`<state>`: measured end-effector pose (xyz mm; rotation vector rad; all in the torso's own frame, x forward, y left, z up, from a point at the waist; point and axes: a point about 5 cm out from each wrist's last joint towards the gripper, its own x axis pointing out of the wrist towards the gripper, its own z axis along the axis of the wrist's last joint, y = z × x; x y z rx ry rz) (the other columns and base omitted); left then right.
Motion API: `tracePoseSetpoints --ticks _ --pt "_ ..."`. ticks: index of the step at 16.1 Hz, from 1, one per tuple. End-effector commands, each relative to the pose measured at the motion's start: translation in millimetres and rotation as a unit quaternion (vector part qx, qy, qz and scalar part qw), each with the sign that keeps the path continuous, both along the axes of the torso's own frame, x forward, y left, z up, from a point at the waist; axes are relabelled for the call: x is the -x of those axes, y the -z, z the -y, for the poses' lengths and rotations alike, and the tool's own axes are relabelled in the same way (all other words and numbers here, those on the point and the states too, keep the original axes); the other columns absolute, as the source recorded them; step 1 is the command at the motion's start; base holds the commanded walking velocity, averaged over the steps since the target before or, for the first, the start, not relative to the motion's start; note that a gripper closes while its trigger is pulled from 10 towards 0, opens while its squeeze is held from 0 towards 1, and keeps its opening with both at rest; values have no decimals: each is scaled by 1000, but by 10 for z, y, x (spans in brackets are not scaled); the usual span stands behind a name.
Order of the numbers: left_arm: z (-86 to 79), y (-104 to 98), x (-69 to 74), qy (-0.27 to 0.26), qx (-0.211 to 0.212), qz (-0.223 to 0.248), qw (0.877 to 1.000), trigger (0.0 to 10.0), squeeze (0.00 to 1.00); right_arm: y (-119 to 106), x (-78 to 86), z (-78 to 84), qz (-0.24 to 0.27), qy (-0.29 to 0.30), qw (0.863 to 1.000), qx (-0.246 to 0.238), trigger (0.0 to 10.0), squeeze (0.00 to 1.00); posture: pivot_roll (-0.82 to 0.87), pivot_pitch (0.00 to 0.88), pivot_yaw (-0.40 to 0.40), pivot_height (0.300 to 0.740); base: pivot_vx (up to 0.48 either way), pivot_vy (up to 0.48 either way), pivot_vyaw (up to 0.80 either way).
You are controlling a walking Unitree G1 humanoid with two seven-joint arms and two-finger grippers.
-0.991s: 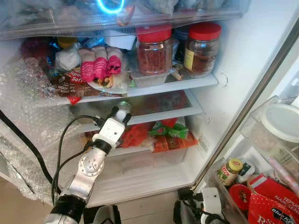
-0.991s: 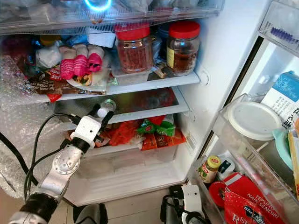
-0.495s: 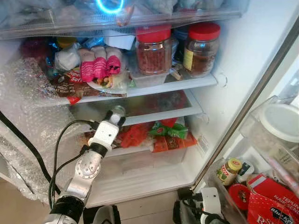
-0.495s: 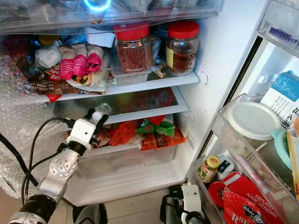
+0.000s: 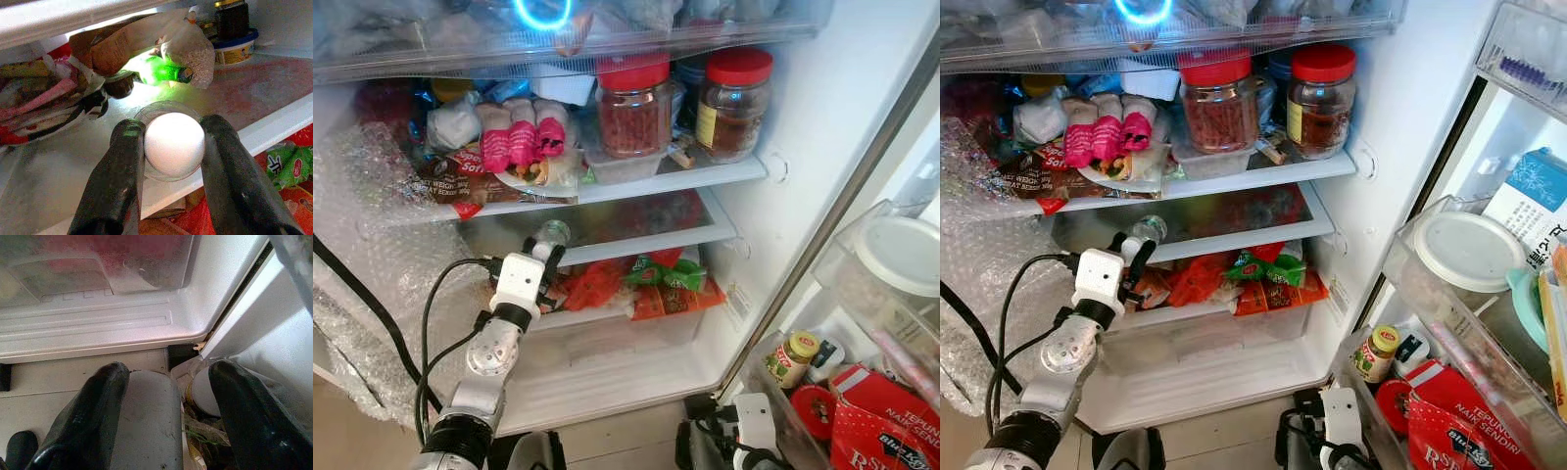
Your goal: Restocking fridge
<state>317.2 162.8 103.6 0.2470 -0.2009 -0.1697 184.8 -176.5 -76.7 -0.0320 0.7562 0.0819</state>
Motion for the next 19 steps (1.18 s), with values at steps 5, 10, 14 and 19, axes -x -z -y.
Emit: tracePoseSetpoints --ticks 5,10,14,19 --pt "-74 210 -26 -25 18 -88 996 10000 0 122 228 25 -52 3 999 -1 10000 0 -122 58 -9 603 0 0 0" --pt "-96 257 -47 -37 3 -118 992 10000 0 123 229 29 -53 1 999 1 10000 0 -120 58 -11 603 0 0 0" --pt "-71 262 -122 -48 12 -148 988 10000 0 121 225 29 -53 1 999 1 10000 0 -121 57 -12 603 0 0 0" --pt "-46 139 -257 -71 49 -136 987 10000 0 121 224 28 -53 0 999 2 10000 0 -120 53 -12 603 0 0 0"
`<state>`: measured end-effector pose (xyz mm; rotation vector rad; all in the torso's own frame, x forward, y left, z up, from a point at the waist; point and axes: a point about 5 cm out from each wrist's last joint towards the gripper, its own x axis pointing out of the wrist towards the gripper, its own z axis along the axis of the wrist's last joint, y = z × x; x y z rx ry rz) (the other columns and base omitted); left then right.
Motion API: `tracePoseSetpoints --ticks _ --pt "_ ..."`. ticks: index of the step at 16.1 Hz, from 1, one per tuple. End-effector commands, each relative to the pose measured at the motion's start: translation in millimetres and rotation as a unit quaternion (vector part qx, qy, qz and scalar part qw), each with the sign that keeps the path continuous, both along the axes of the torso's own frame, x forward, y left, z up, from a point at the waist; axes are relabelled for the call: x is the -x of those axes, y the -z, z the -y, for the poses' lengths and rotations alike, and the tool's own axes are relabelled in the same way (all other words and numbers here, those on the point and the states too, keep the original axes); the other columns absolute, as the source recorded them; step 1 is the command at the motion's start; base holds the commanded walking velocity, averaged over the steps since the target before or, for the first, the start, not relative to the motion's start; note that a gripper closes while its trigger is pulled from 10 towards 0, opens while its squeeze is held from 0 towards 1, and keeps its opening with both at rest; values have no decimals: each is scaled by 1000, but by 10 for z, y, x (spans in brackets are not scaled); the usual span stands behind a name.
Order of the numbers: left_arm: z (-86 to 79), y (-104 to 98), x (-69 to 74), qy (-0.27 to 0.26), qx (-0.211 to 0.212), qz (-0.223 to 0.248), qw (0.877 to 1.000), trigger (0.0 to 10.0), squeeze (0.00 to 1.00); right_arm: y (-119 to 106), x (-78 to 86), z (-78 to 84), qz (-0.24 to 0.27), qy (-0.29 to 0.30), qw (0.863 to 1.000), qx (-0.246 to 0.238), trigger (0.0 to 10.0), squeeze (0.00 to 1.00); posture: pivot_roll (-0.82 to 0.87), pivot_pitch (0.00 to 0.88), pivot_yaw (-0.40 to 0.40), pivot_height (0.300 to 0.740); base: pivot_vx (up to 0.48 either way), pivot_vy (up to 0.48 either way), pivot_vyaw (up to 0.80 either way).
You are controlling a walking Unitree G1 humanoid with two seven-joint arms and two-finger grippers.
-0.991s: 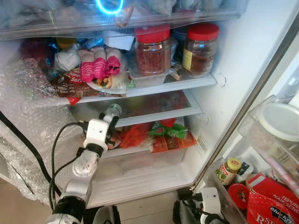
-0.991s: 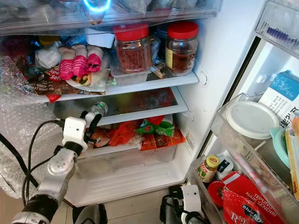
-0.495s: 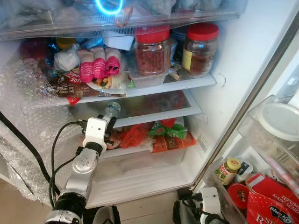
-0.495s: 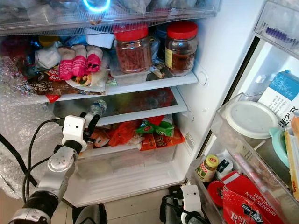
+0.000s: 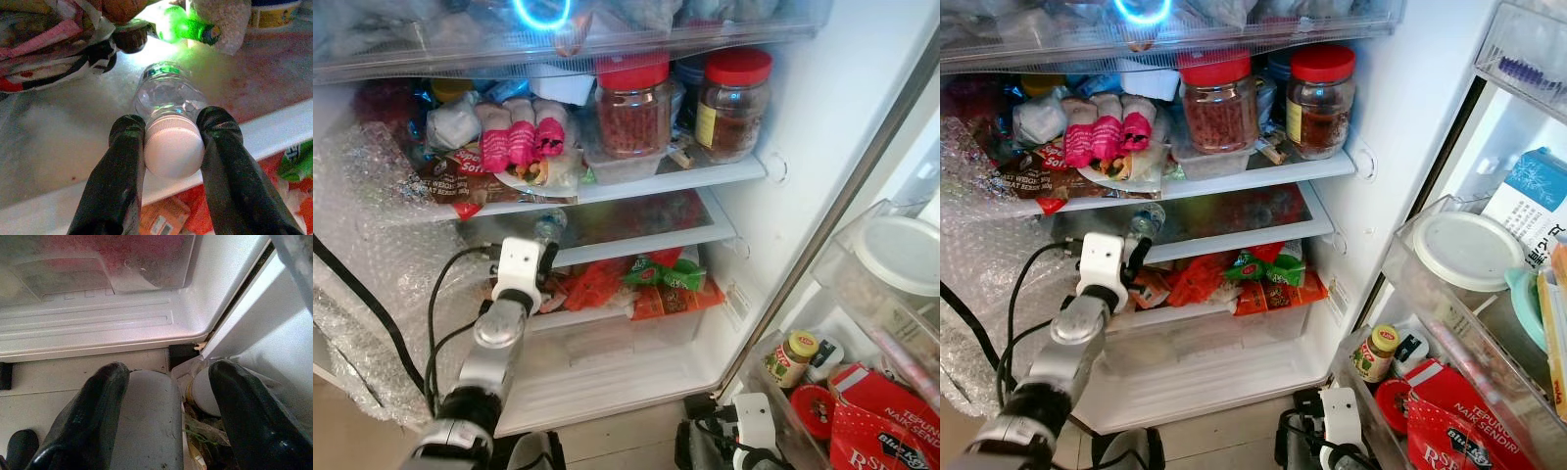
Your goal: Restocking fridge
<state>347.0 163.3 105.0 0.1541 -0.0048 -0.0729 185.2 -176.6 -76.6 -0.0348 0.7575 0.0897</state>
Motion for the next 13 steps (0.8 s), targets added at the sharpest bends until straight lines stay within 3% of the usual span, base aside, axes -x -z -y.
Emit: tracePoseSetpoints --ticks 1,7,8,9,13 --pt "-36 142 11 -17 11 -45 999 10000 0 123 228 28 -52 5 999 3 10000 0 -120 53 -12 603 0 0 0" --pt "-19 32 -175 -43 46 -59 996 10000 0 122 227 34 -52 5 999 4 10000 0 -125 47 -13 603 0 0 0" --pt "-20 23 -189 -45 47 -59 996 10000 129 121 225 34 -52 5 999 4 10000 0 -126 44 -12 603 0 0 0" --pt "-23 25 -195 -47 49 -59 996 10000 1000 121 224 33 -52 5 999 3 10000 0 -126 44 -12 603 0 0 0" --pt "-91 56 -183 -64 47 -60 995 10000 1000 121 223 27 -52 4 999 2 10000 0 -123 39 -11 603 0 0 0"
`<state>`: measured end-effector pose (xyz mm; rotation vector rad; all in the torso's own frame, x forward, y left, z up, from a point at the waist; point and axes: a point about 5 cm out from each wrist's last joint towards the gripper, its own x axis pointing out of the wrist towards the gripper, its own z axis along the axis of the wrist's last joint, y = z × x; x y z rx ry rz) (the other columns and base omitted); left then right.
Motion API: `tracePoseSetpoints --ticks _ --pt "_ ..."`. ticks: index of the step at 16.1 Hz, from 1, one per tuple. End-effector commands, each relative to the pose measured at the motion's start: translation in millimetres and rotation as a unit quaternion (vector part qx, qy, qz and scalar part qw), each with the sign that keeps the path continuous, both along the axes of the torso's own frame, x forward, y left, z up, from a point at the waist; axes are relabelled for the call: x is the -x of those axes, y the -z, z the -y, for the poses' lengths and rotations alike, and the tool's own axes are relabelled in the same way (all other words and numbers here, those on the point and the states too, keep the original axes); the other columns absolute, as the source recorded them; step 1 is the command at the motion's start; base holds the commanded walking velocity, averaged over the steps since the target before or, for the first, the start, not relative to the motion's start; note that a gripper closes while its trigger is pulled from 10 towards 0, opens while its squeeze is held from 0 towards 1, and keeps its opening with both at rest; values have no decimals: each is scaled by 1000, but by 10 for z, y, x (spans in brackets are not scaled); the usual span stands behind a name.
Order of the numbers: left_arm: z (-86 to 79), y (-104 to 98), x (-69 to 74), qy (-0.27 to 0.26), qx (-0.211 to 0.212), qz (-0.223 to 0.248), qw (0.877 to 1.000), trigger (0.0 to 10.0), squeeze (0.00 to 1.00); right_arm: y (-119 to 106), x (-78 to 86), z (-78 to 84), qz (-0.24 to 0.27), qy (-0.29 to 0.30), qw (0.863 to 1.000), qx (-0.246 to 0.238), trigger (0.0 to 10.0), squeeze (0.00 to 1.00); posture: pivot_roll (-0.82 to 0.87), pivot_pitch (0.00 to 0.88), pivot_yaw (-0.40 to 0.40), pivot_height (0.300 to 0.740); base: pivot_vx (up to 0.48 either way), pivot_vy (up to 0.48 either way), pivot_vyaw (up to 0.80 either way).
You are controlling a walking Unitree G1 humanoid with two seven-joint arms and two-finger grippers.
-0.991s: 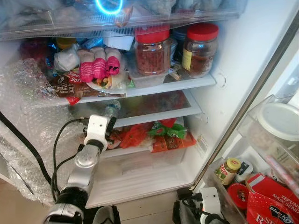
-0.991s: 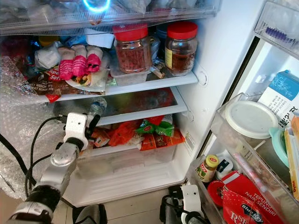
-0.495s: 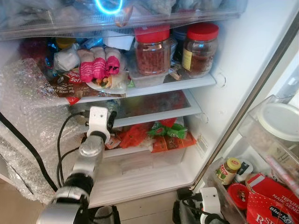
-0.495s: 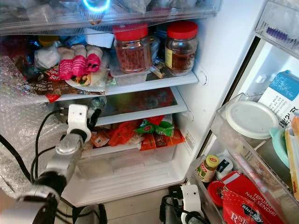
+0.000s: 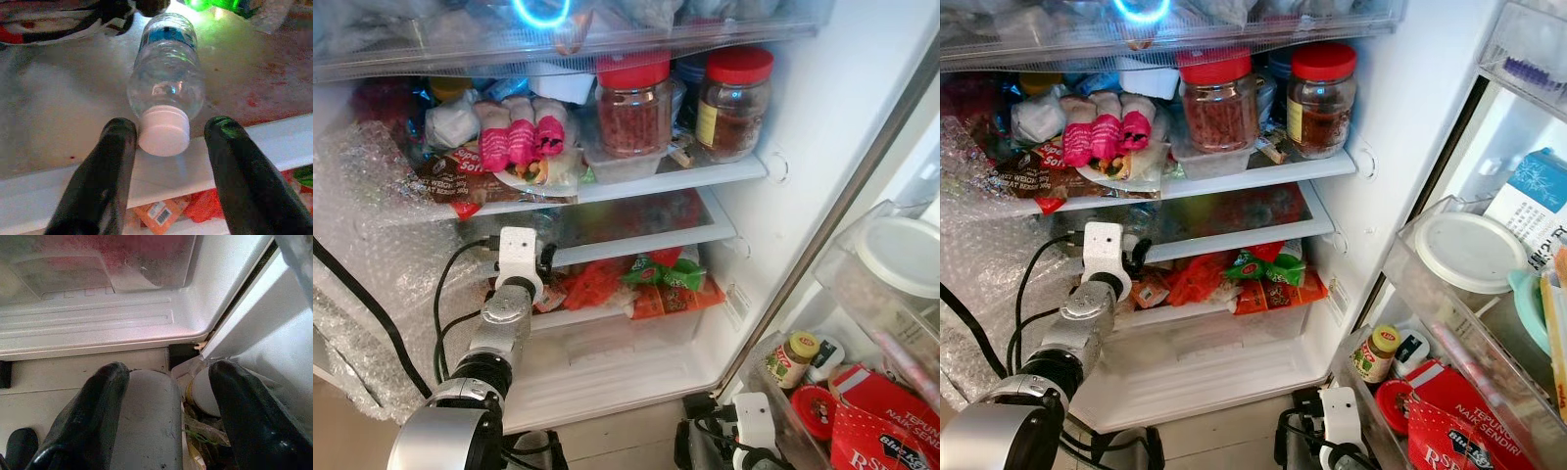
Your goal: Restocking fridge
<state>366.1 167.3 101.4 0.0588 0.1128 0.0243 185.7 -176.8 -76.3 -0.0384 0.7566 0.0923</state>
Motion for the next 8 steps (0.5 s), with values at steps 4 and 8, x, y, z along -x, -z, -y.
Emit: tracePoseSetpoints --ticks 4,8 --pt "-80 -30 -3 -22 -2 16 1000 10000 1000 123 226 24 -52 7 999 0 10000 0 -122 42 -10 603 0 0 0" --pt "11 -217 54 14 -23 119 993 10000 0 122 225 25 -51 10 999 1 10000 0 -124 47 -7 603 0 0 0"
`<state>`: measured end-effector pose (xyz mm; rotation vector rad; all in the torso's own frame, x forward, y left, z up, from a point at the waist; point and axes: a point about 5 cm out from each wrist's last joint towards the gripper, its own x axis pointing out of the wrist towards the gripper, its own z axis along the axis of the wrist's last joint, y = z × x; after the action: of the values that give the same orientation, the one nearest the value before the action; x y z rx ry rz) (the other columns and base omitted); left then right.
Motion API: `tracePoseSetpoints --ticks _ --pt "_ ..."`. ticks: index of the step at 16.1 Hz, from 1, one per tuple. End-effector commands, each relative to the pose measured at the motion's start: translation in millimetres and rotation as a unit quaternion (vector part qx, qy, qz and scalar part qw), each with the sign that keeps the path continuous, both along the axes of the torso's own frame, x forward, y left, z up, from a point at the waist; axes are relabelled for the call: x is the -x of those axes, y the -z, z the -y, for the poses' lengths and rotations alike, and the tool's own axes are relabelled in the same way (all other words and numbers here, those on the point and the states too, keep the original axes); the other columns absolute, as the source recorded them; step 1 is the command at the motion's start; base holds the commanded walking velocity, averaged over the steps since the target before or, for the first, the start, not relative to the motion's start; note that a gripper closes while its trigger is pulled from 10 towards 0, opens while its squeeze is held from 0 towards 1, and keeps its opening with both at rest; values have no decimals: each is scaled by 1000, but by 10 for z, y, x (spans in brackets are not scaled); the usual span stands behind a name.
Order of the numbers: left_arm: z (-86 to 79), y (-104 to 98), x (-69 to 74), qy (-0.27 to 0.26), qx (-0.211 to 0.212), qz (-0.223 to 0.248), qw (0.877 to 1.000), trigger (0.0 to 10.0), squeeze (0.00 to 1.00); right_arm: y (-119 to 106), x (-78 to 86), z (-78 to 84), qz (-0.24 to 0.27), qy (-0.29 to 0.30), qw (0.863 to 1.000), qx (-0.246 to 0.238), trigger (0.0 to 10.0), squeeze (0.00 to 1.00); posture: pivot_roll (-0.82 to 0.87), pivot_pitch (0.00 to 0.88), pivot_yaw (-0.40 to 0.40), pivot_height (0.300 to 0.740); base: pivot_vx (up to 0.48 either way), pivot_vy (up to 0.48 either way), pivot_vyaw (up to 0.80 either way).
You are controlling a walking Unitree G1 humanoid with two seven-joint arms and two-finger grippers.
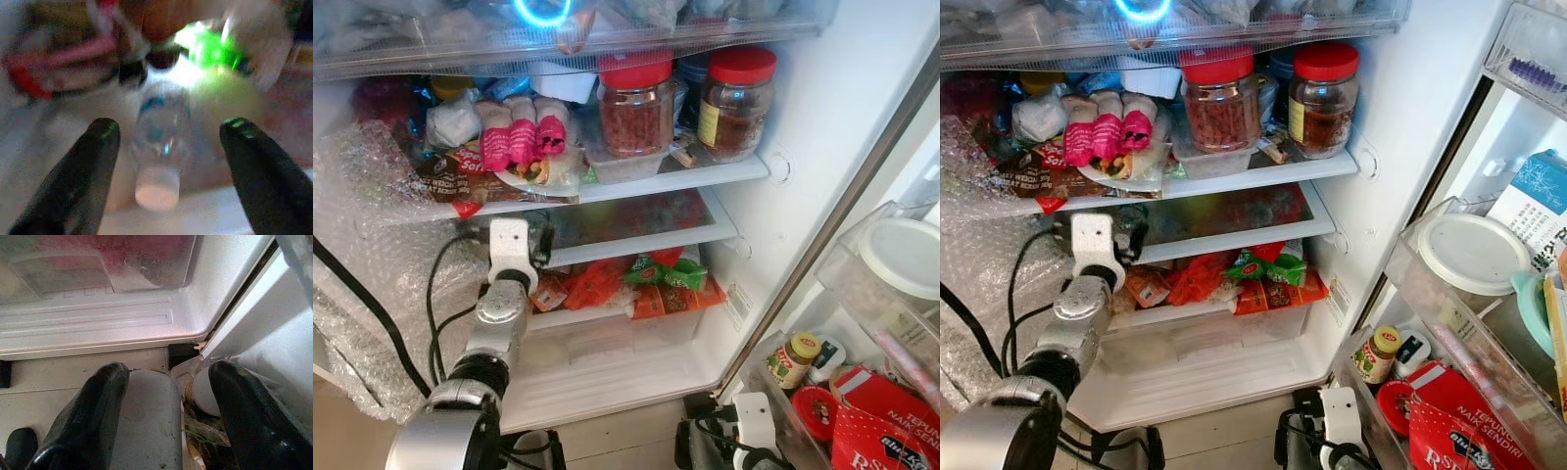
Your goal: Restocking fridge
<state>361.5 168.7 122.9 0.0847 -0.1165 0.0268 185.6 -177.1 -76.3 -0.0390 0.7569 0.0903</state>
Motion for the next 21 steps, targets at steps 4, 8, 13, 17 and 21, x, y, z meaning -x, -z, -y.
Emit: tracePoseSetpoints --ticks 4,8,13,17,21 --pt "135 8 219 58 -60 60 995 10000 0 125 230 16 -51 10 999 -1 10000 0 -123 50 -3 603 0 0 0" --pt "164 171 525 81 -96 66 990 10000 0 129 237 11 -53 11 999 -3 10000 0 -137 43 3 603 0 0 0" --pt "120 283 751 59 -97 47 992 10000 0 130 236 11 -55 11 998 -2 10000 0 -131 44 2 603 0 0 0" --pt "121 276 770 52 -94 43 993 10000 0 134 244 14 -57 11 998 -2 10000 0 -128 42 2 603 0 0 0" --pt "120 263 772 47 -95 40 994 10000 0 138 250 11 -60 9 998 -3 10000 0 -126 38 3 603 0 0 0"
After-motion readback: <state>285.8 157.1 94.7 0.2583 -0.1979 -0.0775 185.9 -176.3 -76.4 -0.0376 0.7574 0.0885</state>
